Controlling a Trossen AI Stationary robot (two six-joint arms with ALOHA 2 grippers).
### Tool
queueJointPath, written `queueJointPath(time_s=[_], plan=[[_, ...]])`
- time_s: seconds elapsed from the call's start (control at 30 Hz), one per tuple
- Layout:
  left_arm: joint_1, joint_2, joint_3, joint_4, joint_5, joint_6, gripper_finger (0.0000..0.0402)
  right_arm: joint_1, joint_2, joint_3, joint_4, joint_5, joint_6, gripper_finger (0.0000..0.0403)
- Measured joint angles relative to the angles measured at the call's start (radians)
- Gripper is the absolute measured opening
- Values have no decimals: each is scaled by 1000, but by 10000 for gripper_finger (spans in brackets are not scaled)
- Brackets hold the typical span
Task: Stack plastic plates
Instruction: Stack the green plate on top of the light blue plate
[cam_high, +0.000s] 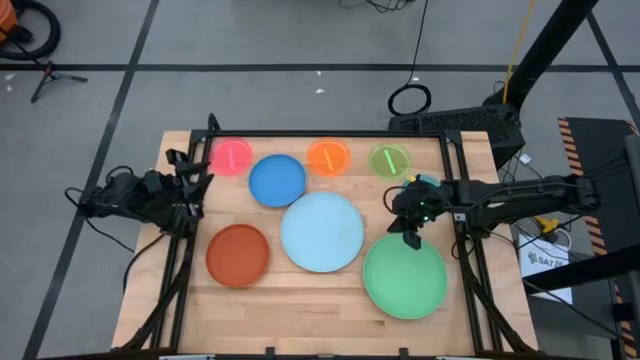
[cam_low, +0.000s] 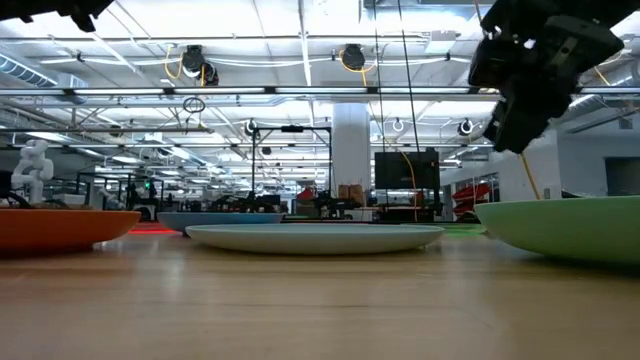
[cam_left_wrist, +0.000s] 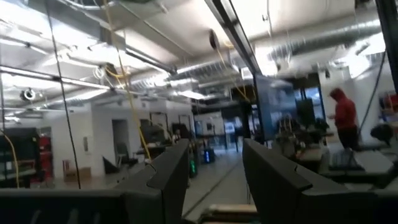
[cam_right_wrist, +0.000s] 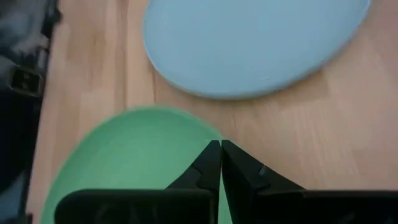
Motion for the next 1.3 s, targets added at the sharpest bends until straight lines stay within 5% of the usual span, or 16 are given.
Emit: queueJointPath(time_s=[0.5, 0.7, 1.13, 1.3], plan=[[0, 0, 41, -44, 0, -38, 159, 85, 260, 183, -221, 232, -244, 11], [0, 0, 41, -49, 1, -34, 159, 86, 292, 213, -309, 232, -260, 16], [0, 0, 41, -65, 1, -41, 159, 86, 316, 213, -356, 232, -253, 186], [0, 0, 41, -74, 1, -41, 159, 86, 374, 213, -400, 230, -253, 217]])
